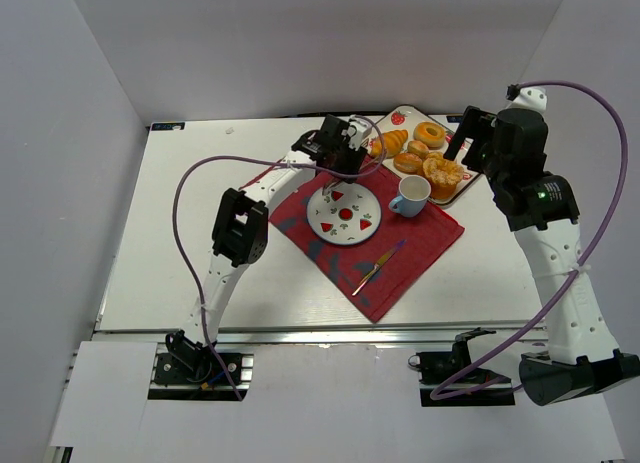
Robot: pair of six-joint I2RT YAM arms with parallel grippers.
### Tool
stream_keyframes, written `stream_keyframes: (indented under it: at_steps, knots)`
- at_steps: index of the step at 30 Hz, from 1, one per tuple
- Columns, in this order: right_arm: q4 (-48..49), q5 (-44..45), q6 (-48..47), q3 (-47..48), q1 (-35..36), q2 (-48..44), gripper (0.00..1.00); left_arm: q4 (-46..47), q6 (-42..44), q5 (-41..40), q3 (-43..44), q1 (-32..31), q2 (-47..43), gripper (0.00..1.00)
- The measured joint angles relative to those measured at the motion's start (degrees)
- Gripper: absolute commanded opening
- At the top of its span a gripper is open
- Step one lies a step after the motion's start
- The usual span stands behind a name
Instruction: Place the bread
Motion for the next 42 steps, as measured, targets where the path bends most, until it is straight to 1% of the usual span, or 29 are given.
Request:
stream_keyframes:
  at_steps: [1,2,3,9,10,12,13,14,23,29,35,38,42]
  knots:
    - [0.0,0.0,0.0,-0.1,0.0,0.0,0.89,0.0,0.0,0.0,0.2,0.0,0.4,0.6]
    - [0.2,0.0,0.0,-0.3,0.0,0.0,0.89,0.0,0.0,0.0,0.4,0.0,0.7,0.56]
    - [0.2,0.0,0.0,-0.5,0.0,0.0,0.89,-0.1,0.0,0.0,0.6,0.0,1.0,0.47]
    - [1.0,-0.2,0.0,-1.7,0.0,0.1,0.89,-0.1,0.4,0.1,1.1,0.0,1.2,0.28]
    - [1.2,-0.2,0.0,-1.9,0.0,0.0,0.89,-0.1,0.4,0.1,1.3,0.0,1.2,0.21]
    - [1.2,-0.3,0.1,-2.0,0.0,0.1,0.89,-0.1,0.4,0.1,1.4,0.0,1.2,0.13]
    - [1.2,-0.3,0.1,-2.1,0.0,0.1,0.89,-0.1,0.4,0.1,1.4,0.0,1.2,0.02]
    - [1.2,-0.3,0.2,-2.1,0.0,0.1,0.89,-0.1,0.4,0.1,1.4,0.0,1.2,0.0]
    - [1.4,-0.7,0.2,-2.2,0.0,-0.1,0.89,-0.2,-0.5,0.0,1.6,0.0,-0.1,0.0]
    - [1.5,-2.4,0.3,-3.3,0.0,-1.8,0.89,-1.3,-1.6,-1.2,1.6,0.0,-5.2,0.0]
    - [1.5,-5.3,0.3,-4.2,0.0,-3.7,0.89,-4.0,-4.9,-3.8,0.1,-0.2,-16.5,0.0]
    - [1.0,-7.8,0.2,-4.2,0.0,-5.0,0.89,-5.4,-7.1,-6.1,-4.4,-1.0,-24.6,0.0]
    - [0.6,-10.8,0.2,-6.1,0.0,-8.7,0.89,-8.2,-10.1,-10.6,-12.6,-3.8,-35.1,0.0]
